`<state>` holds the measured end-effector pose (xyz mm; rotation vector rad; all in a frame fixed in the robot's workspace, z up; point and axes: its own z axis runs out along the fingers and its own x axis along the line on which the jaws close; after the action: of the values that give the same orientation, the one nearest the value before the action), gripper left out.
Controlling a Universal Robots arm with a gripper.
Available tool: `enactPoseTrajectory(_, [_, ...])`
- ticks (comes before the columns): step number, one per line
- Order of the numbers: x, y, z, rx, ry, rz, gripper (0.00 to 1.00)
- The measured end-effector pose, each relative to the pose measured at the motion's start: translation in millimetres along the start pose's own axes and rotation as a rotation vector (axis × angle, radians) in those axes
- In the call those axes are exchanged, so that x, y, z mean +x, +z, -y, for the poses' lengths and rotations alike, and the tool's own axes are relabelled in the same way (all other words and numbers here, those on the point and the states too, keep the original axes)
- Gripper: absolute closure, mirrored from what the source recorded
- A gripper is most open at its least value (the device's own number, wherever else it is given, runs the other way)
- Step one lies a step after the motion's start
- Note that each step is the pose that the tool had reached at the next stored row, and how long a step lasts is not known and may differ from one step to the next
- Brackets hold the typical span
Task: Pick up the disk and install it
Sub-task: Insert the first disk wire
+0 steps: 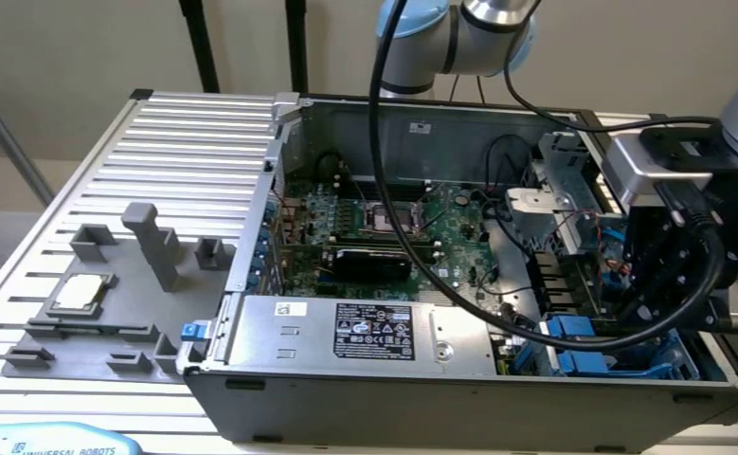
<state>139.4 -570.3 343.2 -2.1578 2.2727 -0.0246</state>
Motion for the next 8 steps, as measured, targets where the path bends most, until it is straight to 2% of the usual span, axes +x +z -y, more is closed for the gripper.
enactPoseTrajectory(8, [-1.4,0.2,2.1,0.0001,0.000,-0.0004,0.84])
